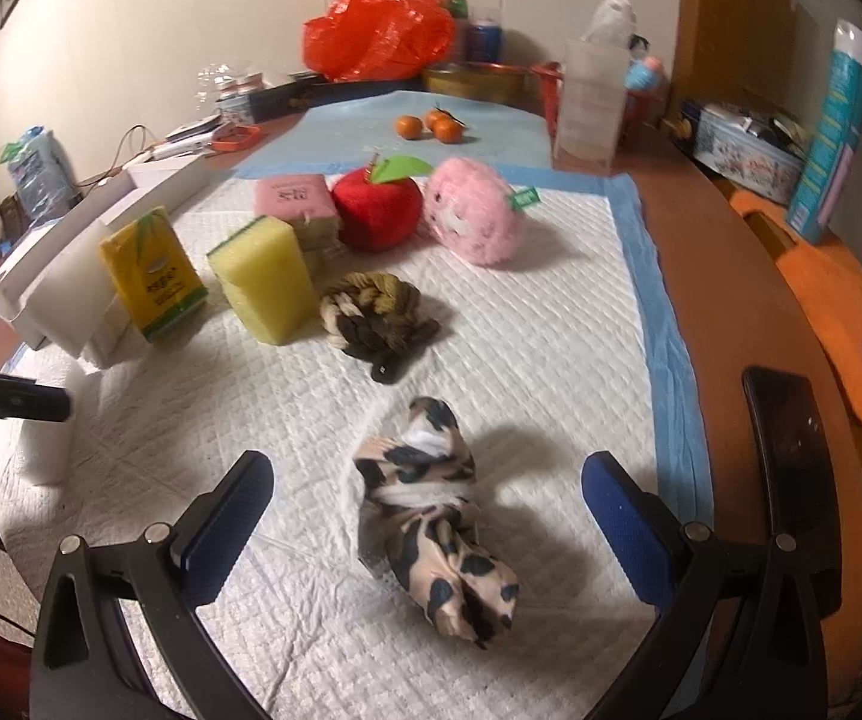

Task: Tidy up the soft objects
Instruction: 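Grasp the leopard-print cloth with the right gripper while the left grasps the white foam block, then carry the cloth and foam block to the white tray and release both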

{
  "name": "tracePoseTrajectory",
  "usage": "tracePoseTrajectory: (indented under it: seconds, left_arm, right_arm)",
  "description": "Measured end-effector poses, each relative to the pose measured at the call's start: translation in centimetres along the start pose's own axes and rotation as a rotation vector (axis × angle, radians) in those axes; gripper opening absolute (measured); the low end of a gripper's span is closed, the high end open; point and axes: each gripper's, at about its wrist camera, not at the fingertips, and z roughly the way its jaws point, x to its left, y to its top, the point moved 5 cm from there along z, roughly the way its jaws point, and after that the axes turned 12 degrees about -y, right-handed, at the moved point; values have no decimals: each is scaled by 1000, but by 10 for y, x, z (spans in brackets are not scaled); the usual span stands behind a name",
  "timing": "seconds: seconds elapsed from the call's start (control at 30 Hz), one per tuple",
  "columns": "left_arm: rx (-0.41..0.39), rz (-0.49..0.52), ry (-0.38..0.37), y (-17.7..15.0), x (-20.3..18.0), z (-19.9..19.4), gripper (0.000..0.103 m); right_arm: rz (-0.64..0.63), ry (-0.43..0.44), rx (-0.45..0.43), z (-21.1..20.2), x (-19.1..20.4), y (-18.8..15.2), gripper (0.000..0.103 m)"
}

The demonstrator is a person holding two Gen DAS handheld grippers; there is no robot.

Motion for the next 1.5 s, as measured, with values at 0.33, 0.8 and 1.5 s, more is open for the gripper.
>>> tracePoseTrajectory:
  seconds: [0.33,0.8,1.5]
  left_arm:
    - [-57,57,133,-24,4,-11,67]
    - [-151,90,75,-28,42,-63,66]
    - [-797,289,96,114,66,-335,66]
  right_arm:
    - [-15,-2,-14,2,0,-1,103]
    - [64,51,39,3,-8,-9,36]
    - [218,155,-552,-231,27,183,36]
